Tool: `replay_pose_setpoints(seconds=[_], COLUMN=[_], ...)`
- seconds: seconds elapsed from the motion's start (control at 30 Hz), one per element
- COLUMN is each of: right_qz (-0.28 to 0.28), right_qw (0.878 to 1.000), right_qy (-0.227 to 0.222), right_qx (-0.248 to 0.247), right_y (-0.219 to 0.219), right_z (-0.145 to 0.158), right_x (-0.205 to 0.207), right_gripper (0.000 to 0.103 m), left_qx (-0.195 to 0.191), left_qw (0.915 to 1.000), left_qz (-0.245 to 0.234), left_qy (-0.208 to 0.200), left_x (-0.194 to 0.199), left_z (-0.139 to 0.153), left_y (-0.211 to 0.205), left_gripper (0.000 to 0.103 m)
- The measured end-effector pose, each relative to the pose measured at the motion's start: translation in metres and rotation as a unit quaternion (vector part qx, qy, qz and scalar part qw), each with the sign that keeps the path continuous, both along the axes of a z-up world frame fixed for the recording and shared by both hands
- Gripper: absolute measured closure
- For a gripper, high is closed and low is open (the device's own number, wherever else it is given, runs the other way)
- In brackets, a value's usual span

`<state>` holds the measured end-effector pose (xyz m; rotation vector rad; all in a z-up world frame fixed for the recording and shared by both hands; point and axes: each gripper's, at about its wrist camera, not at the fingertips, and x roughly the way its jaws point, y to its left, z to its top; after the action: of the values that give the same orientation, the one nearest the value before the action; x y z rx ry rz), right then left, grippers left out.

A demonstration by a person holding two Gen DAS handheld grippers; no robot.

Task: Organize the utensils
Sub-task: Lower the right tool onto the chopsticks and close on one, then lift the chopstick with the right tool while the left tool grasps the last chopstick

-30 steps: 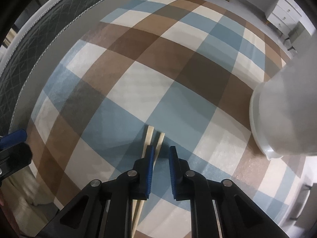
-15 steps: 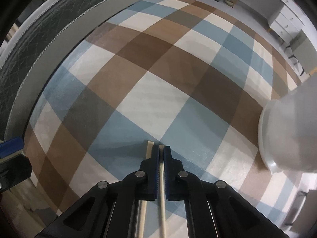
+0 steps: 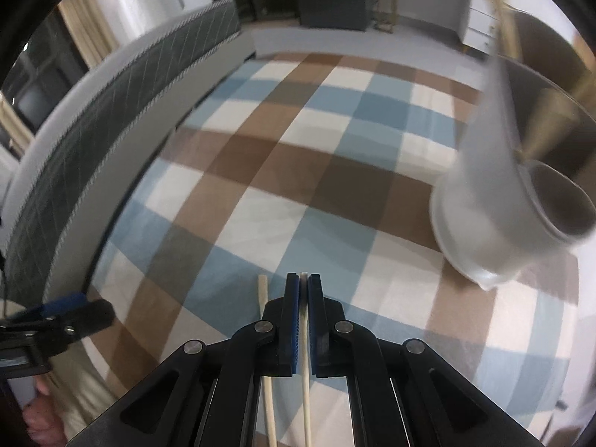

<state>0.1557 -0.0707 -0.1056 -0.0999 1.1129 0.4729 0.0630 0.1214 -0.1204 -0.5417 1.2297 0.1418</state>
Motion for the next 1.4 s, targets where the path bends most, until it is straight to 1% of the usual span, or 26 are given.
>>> replay_pose_setpoints(seconds=[0.2,0.27,0.37,0.43,0.53,0.73,0.83,0.97,1.07,1.2,1.27,1.4], right_qz=[-0.061,-0.082,-0.122,-0.139,-0.169,-0.229,-0.246,-0.260,-0.262,-0.259,-0.258,-0.254], right_qw=[0.996,0.993,0.984,0.980,0.969,0.940,0.930,0.919,0.917,0.919,0.918,0.922], right_qy=[-0.001,0.003,0.012,0.013,0.018,0.025,0.025,0.013,0.001,-0.015,-0.018,-0.033], right_qx=[0.067,0.089,0.127,0.144,0.182,0.252,0.272,0.298,0.300,0.297,0.300,0.290], right_y=[-0.043,-0.057,-0.084,-0.097,-0.119,-0.158,-0.172,-0.183,-0.187,-0.190,-0.190,-0.190], right_z=[0.008,0.008,0.006,0.005,0.002,-0.006,-0.006,0.000,0.005,0.010,0.012,0.019], right_x=[-0.008,-0.010,-0.014,-0.016,-0.019,-0.026,-0.025,-0.026,-0.027,-0.028,-0.027,-0.029], right_gripper=[0.100,0.100,0.100,0.100,0.100,0.099,0.099,0.099,0.099,0.099,0.099,0.099], left_qx=[0.018,0.025,0.035,0.035,0.024,0.039,0.042,0.072,0.094,0.103,0.113,0.128], left_qw=[0.9996,0.9992,0.9986,0.9984,0.9983,0.9967,0.9961,0.9931,0.9904,0.9888,0.9867,0.9828], left_qz=[-0.023,-0.030,-0.038,-0.043,-0.051,-0.068,-0.075,-0.090,-0.098,-0.104,-0.111,-0.122], left_qy=[0.003,0.008,0.014,0.014,0.013,0.018,0.017,0.025,0.026,0.029,0.037,0.055], left_x=[0.001,0.001,0.002,0.003,0.004,0.016,0.027,0.044,0.054,0.063,0.069,0.075], left_z=[-0.004,-0.006,-0.010,-0.011,-0.012,-0.014,-0.014,-0.018,-0.018,-0.018,-0.021,-0.029], left_y=[-0.012,-0.017,-0.023,-0.027,-0.033,-0.050,-0.061,-0.077,-0.086,-0.096,-0.102,-0.113], left_gripper=[0.012,0.012,0.012,0.012,0.012,0.012,0.012,0.012,0.012,0.013,0.014,0.022])
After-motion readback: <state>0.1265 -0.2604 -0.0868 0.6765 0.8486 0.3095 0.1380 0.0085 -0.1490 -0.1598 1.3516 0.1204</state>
